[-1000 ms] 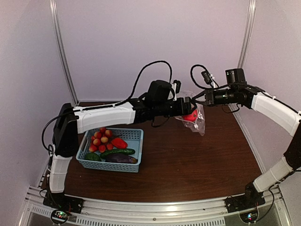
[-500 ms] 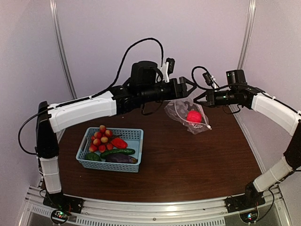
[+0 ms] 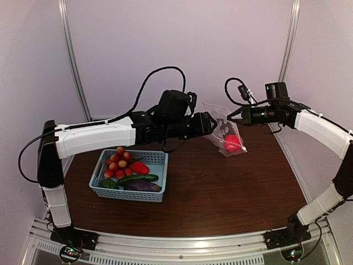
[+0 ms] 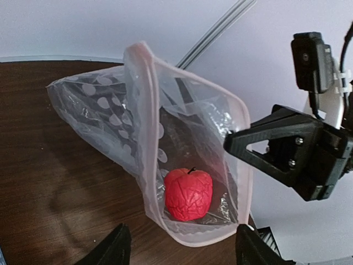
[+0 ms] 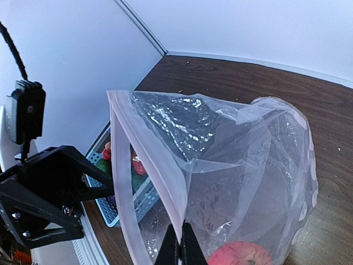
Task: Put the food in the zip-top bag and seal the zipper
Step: Adjust the zipper food storage bag at the center of the board.
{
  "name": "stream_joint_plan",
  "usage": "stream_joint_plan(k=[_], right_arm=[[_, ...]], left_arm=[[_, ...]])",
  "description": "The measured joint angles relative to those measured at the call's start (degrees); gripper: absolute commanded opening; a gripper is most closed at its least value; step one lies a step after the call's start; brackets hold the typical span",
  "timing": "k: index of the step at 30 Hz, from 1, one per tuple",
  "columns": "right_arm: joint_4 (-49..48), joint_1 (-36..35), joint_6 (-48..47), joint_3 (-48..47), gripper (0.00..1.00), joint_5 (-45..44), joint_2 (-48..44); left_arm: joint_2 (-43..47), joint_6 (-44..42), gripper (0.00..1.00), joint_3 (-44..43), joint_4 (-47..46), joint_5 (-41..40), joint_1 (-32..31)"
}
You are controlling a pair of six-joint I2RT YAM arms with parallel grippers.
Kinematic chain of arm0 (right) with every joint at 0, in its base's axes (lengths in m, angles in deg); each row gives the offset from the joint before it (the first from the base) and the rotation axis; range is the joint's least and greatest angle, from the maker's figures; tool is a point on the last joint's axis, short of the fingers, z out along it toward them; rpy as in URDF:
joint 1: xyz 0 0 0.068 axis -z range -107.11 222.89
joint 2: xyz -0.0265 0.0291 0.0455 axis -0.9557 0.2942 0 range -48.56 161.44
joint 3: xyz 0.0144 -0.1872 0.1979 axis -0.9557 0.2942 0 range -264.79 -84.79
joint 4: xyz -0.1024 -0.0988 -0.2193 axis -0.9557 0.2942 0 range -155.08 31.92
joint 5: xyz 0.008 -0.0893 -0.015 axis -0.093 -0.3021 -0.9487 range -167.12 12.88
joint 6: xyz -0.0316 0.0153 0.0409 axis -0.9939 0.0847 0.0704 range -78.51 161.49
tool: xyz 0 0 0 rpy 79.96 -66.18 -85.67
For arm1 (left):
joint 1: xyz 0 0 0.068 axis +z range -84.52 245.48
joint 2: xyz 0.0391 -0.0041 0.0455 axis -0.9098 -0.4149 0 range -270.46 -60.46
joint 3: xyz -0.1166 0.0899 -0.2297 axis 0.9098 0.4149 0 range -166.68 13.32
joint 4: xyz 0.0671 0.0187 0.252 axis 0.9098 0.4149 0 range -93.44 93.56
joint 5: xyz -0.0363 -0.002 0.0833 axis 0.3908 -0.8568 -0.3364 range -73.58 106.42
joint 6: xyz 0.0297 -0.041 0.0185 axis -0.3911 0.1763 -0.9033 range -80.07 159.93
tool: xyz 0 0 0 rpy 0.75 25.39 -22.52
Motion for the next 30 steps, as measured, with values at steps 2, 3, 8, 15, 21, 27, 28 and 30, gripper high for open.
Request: stream_joint_plan(k=[2, 3, 8, 15, 21, 27, 28, 30], right_arm=[[-0.13, 0.00, 0.02, 0.00, 0.00, -0.22, 0.00], [-0.17, 0.00, 0.00, 0.00, 0.00, -0.35, 0.00], [0.15, -0.02, -0.74, -0.04, 0.00, -2.43, 0.00], [11.76, 0.00, -11.13, -16.65, 0.00, -28.63, 2.12], [12.15, -0.55, -15.82, -18.78, 0.00, -38.51, -3.06], [11.87, -2.03, -15.89, -12.04, 0.00, -37.38, -4.35], [12.24, -2.23, -15.76, -11.58, 0.00, -36.76, -3.96], [12.61, -2.47, -15.74, -11.50, 0.00, -36.39, -3.32]], left_arm=[[-2.91, 0.92, 0.51, -2.78, 1.64, -1.03, 0.04], [-4.15, 1.31, 0.44, -3.82, 1.92, -1.31, 0.07], [-11.26, 2.64, 0.00, -9.60, 3.21, -0.85, 0.83], [-18.99, -0.48, 0.00, -28.63, 14.45, -5.57, 1.18], [-14.36, -0.87, 0.00, -30.23, 14.80, -5.18, 1.33], [-16.20, -0.68, 0.00, -25.40, 5.33, 5.16, 2.12], [-17.18, -0.70, 0.00, -25.03, 3.67, 7.32, 2.12], [-18.53, -1.07, 0.00, -25.07, 1.77, 9.66, 2.10]])
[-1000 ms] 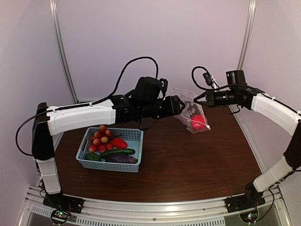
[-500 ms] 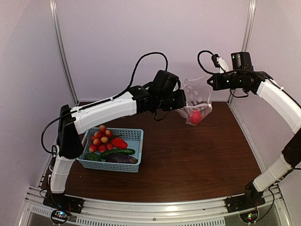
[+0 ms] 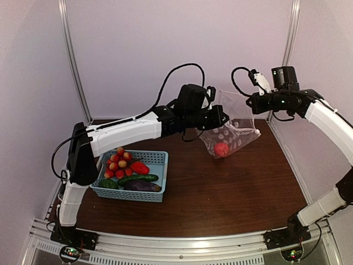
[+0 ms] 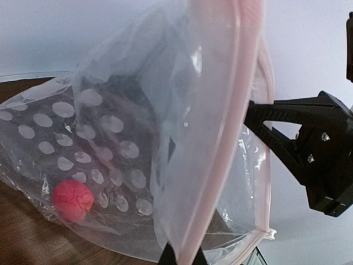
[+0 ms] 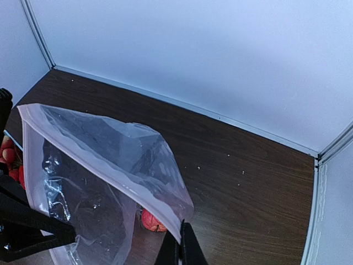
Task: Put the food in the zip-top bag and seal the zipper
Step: Adjust the zipper food storage bag at the center of the board.
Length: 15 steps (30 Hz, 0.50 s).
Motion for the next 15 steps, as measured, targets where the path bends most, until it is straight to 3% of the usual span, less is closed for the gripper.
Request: stream_joint_plan(k=[1, 3, 6, 10, 15], right_arm=[[0.11, -0.07, -0.02, -0.07, 0.00, -0.11, 0.09], [0.92, 0.07, -0.24, -1.22, 0.00, -0.87, 0.24], [1.55, 1.07, -0.87, -5.31, 0.00, -2.56, 1.29], [1.38, 2.95, -1.97, -10.82, 0.00, -6.27, 2.56], [-1.25, 2.58, -2.73, -9.14, 0.00, -9.05, 1.38]], left_arm=[[-0.57, -0.42, 0.02, -0.17, -0.68, 0.74, 0.00], [-1.14, -1.31, 0.28, -0.55, -1.16, 1.49, 0.00], [-1.20, -2.91, 0.52, -0.92, -1.68, 2.45, 0.22], [-0.22, -4.92, 0.64, 0.11, -2.10, 3.67, 0.92], [10.03, -9.14, 0.71, 15.21, -0.83, 3.10, 1.95]])
